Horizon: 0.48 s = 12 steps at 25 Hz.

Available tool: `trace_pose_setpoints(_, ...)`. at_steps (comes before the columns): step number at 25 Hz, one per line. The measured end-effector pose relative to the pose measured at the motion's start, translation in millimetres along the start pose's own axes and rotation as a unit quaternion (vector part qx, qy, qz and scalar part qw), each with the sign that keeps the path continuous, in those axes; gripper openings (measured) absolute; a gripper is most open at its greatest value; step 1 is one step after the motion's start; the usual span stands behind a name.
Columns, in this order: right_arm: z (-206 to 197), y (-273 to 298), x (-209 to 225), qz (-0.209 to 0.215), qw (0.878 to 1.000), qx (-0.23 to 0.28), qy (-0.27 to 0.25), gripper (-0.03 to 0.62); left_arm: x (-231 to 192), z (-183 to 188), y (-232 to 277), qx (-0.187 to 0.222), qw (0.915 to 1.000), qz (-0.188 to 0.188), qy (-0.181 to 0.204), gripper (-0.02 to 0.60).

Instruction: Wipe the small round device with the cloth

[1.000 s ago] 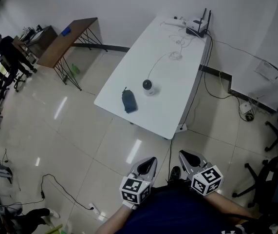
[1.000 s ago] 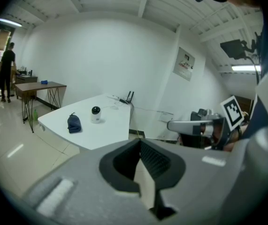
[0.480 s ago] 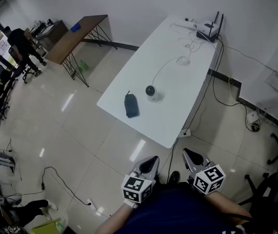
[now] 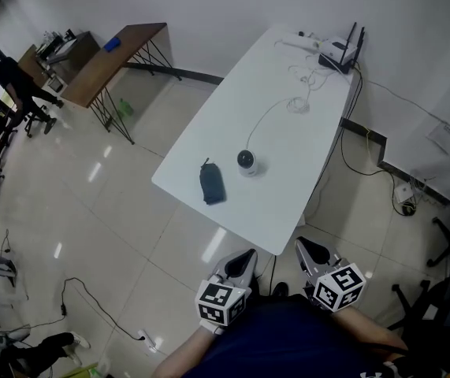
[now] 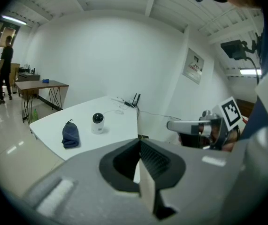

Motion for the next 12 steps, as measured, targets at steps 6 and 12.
trace_pose_setpoints(6,12.0,33.6,-4.0,-0.020,1.000,-0.008,0.001,0.012,-39.0,24.9,6.4,-0.001,1.0000,-0.009,-0.002,0.002)
trace_pose_setpoints(12,24.1,62.6,-16.7,-0.043,0.999,-0.014,-0.006,0.012,-70.8,48.5,6.5,0.001,0.9992,-0.037,-0.013,0.002)
Point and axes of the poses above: the fingertips, and each gripper's own axes: y forward along the fingers, x to its right, z out of its top, the point moved 7 cm from there along -y, backward along the fingers, and after that the axes turned 11 degrees about -y, right-handed, at the moved point
